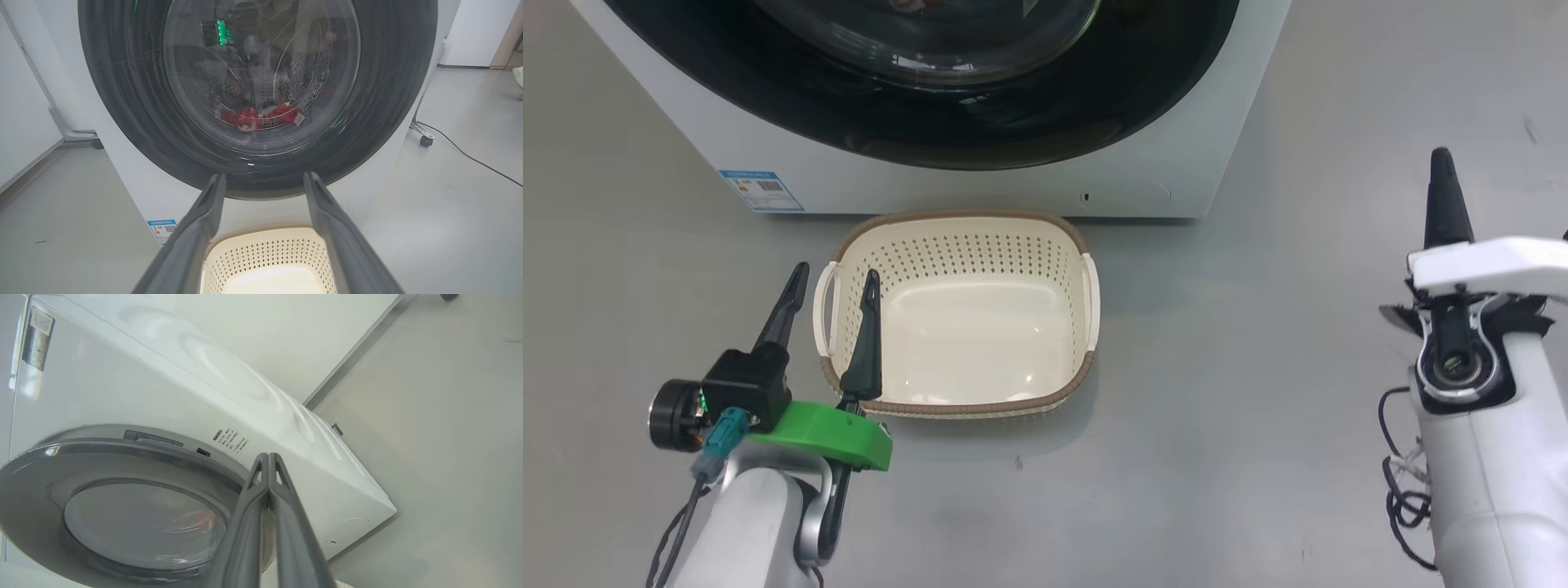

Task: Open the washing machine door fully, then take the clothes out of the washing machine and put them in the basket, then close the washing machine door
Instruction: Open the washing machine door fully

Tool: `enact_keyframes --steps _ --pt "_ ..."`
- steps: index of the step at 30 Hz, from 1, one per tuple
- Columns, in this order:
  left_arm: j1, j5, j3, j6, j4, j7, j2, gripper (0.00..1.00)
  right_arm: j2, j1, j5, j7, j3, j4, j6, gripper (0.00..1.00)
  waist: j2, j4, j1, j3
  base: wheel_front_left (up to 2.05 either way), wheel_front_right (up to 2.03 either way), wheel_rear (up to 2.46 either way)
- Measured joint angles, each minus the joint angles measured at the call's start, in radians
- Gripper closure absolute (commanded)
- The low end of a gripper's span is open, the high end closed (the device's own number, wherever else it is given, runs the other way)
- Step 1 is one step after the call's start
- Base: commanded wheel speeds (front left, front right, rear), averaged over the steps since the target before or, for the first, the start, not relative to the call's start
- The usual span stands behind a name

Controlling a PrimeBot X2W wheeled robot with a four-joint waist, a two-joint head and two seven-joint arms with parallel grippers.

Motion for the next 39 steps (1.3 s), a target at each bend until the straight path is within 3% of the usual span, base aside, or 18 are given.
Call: enact_keyframes --steps 13,28,39 --pt "-0.076 0.002 0.002 -0.026 -0.038 0.000 -0.022 0.00 -0.004 -0.246 0.230 0.197 -0.053 0.033 0.000 1.00 0.0000 0.048 0.0001 0.132 0.00 0.00 0.00" --pt "-0.095 0.002 -0.003 -0.044 -0.032 0.000 -0.033 0.00 -0.082 -0.472 0.299 0.385 -0.044 0.094 -0.030 1.00 0.0000 0.119 0.0001 0.206 0.00 0.00 0.00" --pt "-0.109 0.006 -0.013 -0.053 -0.025 0.000 -0.038 0.00 -0.121 -0.586 0.299 0.465 -0.012 0.153 -0.046 1.00 0.0000 0.140 0.0000 0.227 0.00 0.00 0.00"
